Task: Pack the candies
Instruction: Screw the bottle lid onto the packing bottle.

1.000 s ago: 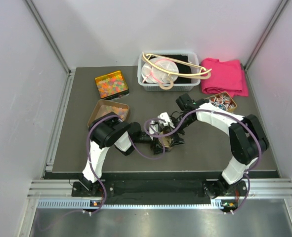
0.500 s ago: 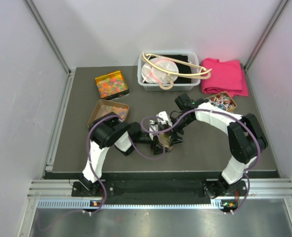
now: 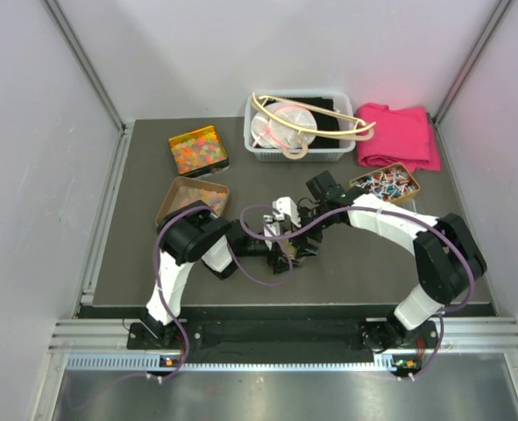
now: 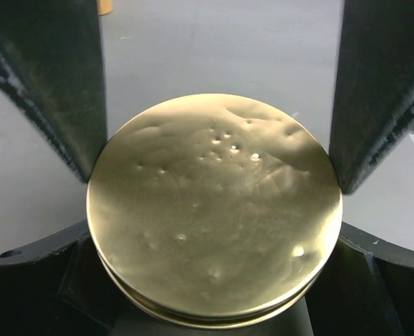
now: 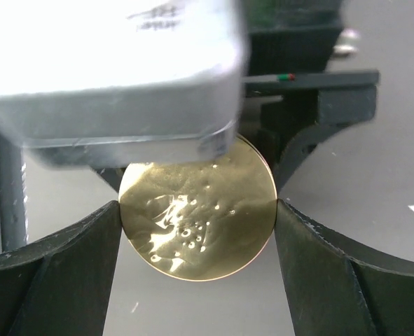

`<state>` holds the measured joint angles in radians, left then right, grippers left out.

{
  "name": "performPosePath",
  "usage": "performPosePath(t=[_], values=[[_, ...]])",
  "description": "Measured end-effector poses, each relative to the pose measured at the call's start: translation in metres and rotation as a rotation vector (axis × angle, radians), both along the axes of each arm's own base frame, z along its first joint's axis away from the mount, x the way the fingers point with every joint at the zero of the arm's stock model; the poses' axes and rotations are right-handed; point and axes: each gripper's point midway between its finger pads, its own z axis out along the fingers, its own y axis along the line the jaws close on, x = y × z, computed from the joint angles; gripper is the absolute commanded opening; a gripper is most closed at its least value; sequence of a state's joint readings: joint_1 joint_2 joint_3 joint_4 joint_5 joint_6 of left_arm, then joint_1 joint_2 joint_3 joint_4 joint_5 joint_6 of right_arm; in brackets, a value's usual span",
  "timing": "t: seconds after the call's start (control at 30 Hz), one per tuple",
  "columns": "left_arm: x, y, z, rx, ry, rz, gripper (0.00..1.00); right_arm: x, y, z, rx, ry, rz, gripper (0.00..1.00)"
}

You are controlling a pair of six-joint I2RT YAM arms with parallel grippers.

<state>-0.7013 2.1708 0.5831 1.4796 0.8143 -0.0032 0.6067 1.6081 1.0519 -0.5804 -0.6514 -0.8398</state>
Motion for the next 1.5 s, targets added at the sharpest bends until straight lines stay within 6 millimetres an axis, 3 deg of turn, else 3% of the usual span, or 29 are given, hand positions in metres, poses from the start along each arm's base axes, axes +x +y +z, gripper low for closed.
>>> performPosePath(t=[0.23, 0.4, 0.6, 0.7, 0.8, 1.33, 1.43, 1.5], values=[[0.012, 0.005, -0.001, 0.015, -0.032, 0.079, 0.41, 0.01, 0.006, -0.001, -0.032, -0.019, -0.15, 0.75], [0.019, 0.009, -0.002, 0.025, -0.053, 0.127, 0.41, 0.016, 0.01, -0.001, -0.047, -0.015, -0.244, 0.84], [0.027, 0.013, -0.002, 0.026, -0.048, 0.17, 0.41, 0.022, 0.017, 0.001, -0.045, 0.022, -0.345, 0.88], [0.032, 0.016, -0.002, 0.025, -0.045, 0.196, 0.41, 0.025, 0.017, 0.002, -0.048, 0.034, -0.385, 0.98], [0.035, 0.018, -0.002, 0.028, -0.055, 0.214, 0.4, 0.028, 0.015, 0.001, -0.055, 0.026, -0.403, 0.99], [0.038, 0.016, -0.003, 0.038, -0.079, 0.236, 0.39, 0.012, 0.002, 0.021, -0.041, 0.052, -0.148, 0.99], [0.036, 0.015, -0.003, 0.036, -0.079, 0.223, 0.35, 0.007, -0.003, 0.022, -0.04, 0.038, -0.068, 0.99], [0.034, 0.013, -0.002, 0.034, -0.077, 0.198, 0.26, 0.006, -0.008, 0.021, -0.044, 0.013, -0.01, 0.99]])
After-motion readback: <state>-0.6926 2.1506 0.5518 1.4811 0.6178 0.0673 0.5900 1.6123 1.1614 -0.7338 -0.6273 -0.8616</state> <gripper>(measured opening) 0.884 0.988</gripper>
